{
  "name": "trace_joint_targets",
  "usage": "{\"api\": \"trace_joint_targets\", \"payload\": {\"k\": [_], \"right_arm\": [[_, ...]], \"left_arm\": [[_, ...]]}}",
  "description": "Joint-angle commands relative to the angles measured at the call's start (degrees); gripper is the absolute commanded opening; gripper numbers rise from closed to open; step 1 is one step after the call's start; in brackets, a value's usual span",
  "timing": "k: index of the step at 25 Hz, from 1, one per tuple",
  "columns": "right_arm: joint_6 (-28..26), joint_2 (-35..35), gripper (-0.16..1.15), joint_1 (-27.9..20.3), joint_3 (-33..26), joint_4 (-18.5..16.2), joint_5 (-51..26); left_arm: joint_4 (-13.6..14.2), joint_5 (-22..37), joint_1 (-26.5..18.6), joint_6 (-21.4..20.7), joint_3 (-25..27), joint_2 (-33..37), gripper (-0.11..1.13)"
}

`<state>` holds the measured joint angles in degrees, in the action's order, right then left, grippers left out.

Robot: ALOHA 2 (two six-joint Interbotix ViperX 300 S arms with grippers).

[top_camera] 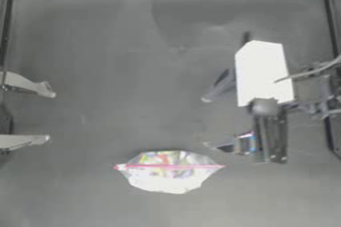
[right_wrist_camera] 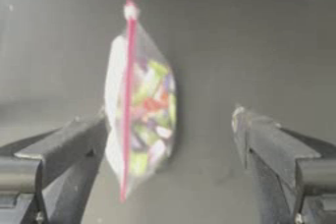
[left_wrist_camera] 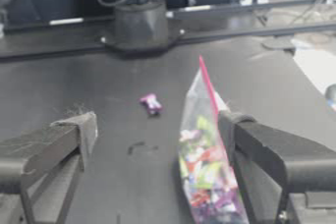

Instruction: Put candy in bag

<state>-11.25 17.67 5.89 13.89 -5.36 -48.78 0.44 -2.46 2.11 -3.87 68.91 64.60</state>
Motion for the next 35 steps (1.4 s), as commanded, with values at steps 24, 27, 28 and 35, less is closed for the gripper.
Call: {"api": "trace_joint_targets", "payload": {"k": [24,27,28,35], "right_arm": [[-0.5,-22.9,1.01,3.5,-27.2,0.1,-16.8],[-0.4,-24.9,1.01,3.9,-29.6,0.2,-17.8],[-0.3,-25.8,1.01,4.0,-30.6,0.2,-18.3],[0.2,-30.4,1.01,4.5,-36.0,-0.4,-22.2]], "left_arm": [[0.1,-0.1,0.2,0.0,1.9,2.2,1.02],[0.0,-0.1,0.2,0.1,2.2,2.2,1.02],[0.0,-0.1,0.3,0.1,2.3,2.2,1.02],[-0.1,-0.1,0.7,0.1,2.9,2.2,1.02]]}}
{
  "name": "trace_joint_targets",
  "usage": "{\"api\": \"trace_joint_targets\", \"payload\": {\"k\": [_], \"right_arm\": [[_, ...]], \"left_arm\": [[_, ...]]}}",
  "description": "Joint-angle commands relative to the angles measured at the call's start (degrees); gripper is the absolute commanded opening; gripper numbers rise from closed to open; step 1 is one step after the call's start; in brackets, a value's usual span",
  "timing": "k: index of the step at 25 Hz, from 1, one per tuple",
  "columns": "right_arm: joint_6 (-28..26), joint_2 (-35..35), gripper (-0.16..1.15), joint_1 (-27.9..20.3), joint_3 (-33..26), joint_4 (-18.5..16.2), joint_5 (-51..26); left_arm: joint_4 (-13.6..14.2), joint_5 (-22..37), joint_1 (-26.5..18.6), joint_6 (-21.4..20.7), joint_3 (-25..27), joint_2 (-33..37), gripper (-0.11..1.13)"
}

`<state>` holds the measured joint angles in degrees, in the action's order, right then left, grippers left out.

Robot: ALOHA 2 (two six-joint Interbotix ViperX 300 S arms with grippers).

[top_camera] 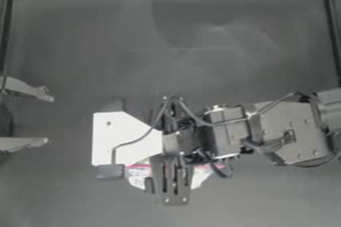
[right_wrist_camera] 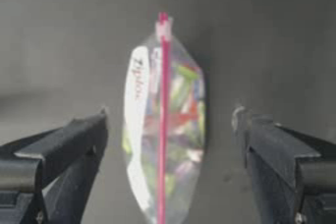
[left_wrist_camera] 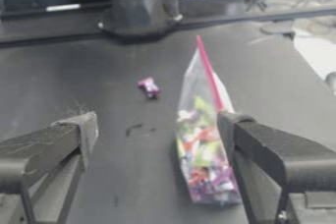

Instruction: Put candy in bag

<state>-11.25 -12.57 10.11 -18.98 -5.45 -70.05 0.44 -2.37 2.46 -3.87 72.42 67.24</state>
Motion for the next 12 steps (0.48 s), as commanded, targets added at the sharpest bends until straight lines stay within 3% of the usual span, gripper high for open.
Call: {"api": "trace_joint_targets", "payload": {"k": [1,12], "right_arm": [[0.2,-0.6,1.01,0.2,-3.8,-0.4,-1.4],[0.5,-4.5,1.01,0.4,-7.3,-0.7,-2.2]], "left_arm": [[-0.1,-0.2,0.4,0.1,-0.4,-0.4,1.02],[-0.1,0.5,2.0,0.1,0.7,-0.4,1.02]]}}
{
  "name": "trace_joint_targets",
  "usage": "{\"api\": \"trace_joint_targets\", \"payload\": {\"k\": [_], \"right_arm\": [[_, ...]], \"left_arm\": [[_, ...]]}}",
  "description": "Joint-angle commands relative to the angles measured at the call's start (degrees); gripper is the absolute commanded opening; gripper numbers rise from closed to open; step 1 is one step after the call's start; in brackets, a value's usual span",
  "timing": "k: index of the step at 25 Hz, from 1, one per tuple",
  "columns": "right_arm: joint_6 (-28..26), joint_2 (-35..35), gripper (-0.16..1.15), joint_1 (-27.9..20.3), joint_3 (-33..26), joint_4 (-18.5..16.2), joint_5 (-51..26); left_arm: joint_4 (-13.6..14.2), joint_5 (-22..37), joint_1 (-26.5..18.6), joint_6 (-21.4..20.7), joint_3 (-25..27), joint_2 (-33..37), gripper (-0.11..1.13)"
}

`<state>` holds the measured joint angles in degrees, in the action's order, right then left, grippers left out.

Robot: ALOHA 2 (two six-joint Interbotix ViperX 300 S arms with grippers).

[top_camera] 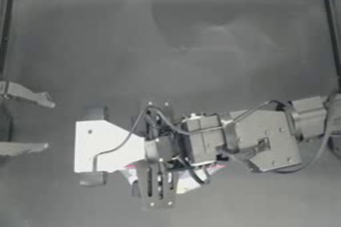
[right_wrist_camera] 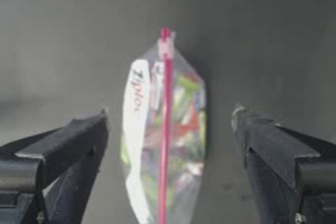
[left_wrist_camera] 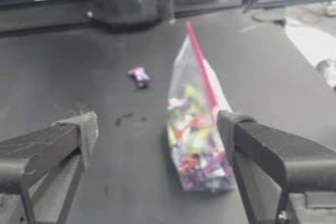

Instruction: Put candy in bag

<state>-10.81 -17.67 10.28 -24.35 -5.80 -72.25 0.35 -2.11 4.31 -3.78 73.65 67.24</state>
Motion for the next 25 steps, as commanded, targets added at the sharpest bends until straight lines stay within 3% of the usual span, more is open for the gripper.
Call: {"api": "trace_joint_targets", "payload": {"k": [1,25], "right_arm": [[0.1,0.4,1.01,0.2,-2.1,-0.4,0.1],[4.0,-8.2,1.01,-0.3,-10.8,-1.2,-3.1]], "left_arm": [[0.0,0.7,0.2,0.1,-0.4,-0.3,1.02],[-0.3,1.8,0.2,0.4,1.7,3.7,1.0]]}}
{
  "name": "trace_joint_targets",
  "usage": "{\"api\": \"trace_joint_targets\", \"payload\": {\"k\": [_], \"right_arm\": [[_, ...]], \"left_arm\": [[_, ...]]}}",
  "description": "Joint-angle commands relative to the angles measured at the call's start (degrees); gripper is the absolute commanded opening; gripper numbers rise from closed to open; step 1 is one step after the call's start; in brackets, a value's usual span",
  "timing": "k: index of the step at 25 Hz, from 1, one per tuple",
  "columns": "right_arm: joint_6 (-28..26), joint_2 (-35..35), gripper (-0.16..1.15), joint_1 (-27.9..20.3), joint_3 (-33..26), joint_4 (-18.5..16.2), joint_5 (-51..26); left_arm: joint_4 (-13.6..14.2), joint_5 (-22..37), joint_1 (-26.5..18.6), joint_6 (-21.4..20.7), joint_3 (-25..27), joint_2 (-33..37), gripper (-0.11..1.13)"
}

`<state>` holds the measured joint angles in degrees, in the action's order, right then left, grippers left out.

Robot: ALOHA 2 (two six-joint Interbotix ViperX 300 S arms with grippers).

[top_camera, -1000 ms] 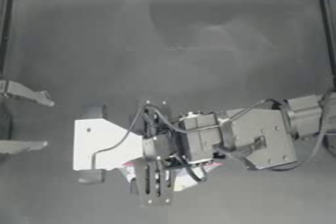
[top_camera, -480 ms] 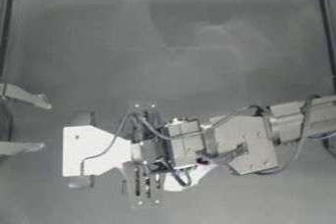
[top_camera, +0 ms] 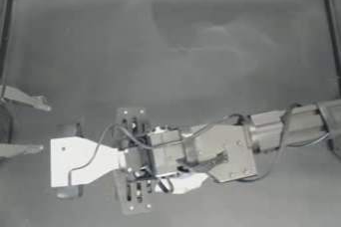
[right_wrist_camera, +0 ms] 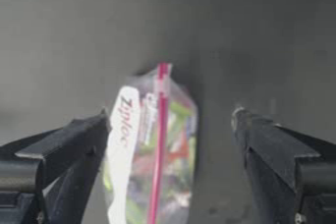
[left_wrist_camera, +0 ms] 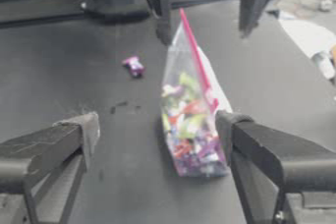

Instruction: Put candy in bag

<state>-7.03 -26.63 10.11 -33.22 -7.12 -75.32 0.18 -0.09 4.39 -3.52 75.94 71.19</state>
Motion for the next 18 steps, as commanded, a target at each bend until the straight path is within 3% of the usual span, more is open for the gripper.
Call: {"api": "trace_joint_targets", "payload": {"k": [1,18], "right_arm": [[0.2,0.6,1.01,-0.2,-2.0,0.1,-0.1],[0.6,-1.9,1.01,-0.3,-2.1,1.1,1.3]], "left_arm": [[-0.1,-0.2,0.1,0.1,-0.6,-0.3,1.0],[-0.3,-0.2,0.1,0.1,-0.7,-0.3,1.0]]}}
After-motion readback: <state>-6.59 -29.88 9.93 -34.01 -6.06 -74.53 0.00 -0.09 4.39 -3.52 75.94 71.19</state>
